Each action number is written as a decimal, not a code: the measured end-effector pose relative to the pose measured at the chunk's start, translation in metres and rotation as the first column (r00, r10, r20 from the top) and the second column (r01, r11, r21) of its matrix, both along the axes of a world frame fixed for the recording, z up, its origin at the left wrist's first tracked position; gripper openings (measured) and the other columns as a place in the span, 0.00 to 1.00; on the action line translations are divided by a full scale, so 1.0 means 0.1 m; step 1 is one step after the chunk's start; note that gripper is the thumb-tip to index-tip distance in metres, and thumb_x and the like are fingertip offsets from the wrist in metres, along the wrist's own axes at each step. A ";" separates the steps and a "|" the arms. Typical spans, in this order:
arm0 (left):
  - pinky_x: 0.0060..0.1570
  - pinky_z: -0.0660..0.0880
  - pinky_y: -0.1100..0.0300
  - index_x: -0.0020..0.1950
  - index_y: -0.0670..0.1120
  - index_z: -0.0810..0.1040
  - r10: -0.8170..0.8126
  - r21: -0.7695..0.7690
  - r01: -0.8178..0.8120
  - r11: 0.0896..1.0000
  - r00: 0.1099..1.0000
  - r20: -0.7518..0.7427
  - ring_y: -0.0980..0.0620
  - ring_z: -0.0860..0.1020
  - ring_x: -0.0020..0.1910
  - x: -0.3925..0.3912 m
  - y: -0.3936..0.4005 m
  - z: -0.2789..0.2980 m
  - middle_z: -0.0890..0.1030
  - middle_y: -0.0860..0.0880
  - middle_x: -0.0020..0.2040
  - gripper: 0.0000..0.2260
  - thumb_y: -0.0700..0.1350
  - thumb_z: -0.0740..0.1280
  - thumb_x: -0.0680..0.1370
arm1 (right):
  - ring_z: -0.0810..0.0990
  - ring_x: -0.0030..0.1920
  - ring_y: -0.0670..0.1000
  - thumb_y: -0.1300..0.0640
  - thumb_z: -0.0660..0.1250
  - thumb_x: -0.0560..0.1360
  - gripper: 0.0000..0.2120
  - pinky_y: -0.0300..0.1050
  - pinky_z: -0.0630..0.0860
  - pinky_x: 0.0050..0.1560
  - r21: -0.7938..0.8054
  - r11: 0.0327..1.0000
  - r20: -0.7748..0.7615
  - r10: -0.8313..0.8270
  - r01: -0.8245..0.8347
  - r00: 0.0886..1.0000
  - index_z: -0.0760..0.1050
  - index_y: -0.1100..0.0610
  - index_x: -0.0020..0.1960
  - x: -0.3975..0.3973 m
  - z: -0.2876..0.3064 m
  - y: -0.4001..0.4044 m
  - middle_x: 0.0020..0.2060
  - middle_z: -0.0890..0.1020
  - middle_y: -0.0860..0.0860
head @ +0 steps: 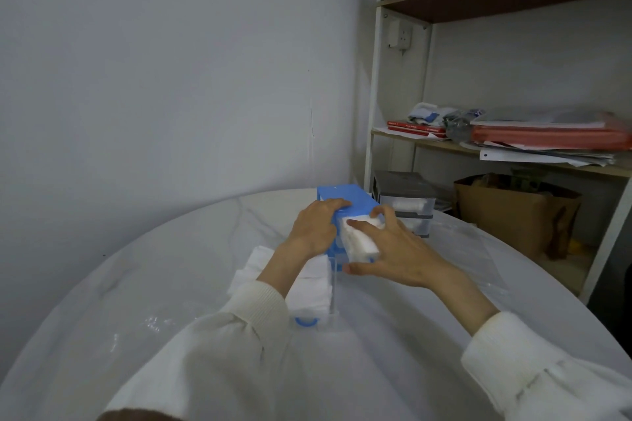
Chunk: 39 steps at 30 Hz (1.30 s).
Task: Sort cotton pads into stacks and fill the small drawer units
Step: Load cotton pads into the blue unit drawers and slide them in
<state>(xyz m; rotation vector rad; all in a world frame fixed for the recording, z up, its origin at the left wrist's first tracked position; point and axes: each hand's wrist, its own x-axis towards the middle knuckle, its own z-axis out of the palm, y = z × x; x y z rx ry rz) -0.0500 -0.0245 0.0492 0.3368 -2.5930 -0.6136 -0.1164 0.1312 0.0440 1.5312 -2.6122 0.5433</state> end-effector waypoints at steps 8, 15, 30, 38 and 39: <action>0.65 0.58 0.63 0.71 0.48 0.67 0.003 0.087 -0.003 0.996 1.000 -0.006 0.50 0.65 0.70 0.00 0.01 -0.03 0.67 0.51 0.72 0.26 0.30 0.54 0.76 | 0.70 0.57 0.46 0.42 0.75 0.64 0.37 0.43 0.72 0.57 -0.178 0.982 0.175 0.095 -0.063 0.980 0.62 0.43 0.68 -0.18 0.02 0.05 0.60 0.66 0.43; 0.47 0.64 0.62 0.61 0.46 0.67 0.002 0.221 0.031 0.975 0.989 -0.147 0.46 0.72 0.55 -0.01 0.17 -0.14 0.73 0.47 0.61 0.24 0.26 0.52 0.71 | 0.70 0.61 0.49 0.49 0.79 0.61 0.30 0.36 0.71 0.56 -0.259 0.965 0.324 0.126 -0.040 0.938 0.71 0.47 0.60 -0.39 0.01 0.13 0.59 0.65 0.45; 0.57 0.61 0.79 0.51 0.41 0.79 -0.049 0.353 0.152 0.923 0.957 -0.285 0.55 0.69 0.66 0.03 0.06 -0.16 0.74 0.48 0.65 0.10 0.34 0.58 0.80 | 0.62 0.63 0.40 0.35 0.72 0.55 0.29 0.39 0.65 0.60 -0.280 0.958 0.286 0.144 -0.061 0.947 0.68 0.33 0.54 -0.45 -0.06 0.07 0.64 0.62 0.39; 0.61 0.65 0.63 0.54 0.48 0.76 -0.092 0.373 0.191 0.908 0.959 -0.266 0.54 0.71 0.65 0.10 0.03 -0.09 0.78 0.51 0.61 0.07 0.48 0.64 0.79 | 0.68 0.62 0.44 0.33 0.72 0.55 0.36 0.44 0.71 0.61 -0.368 0.930 0.301 0.129 -0.009 0.945 0.66 0.40 0.59 -0.47 -0.13 0.05 0.61 0.67 0.38; 0.60 0.66 0.63 0.52 0.49 0.74 -0.097 0.419 0.210 0.884 0.957 -0.274 0.56 0.73 0.63 0.12 0.04 -0.07 0.78 0.52 0.58 0.06 0.48 0.67 0.77 | 0.68 0.62 0.44 0.34 0.74 0.55 0.36 0.44 0.72 0.60 -0.381 0.925 0.340 0.148 -0.008 0.929 0.64 0.41 0.59 -0.47 -0.13 0.05 0.61 0.68 0.38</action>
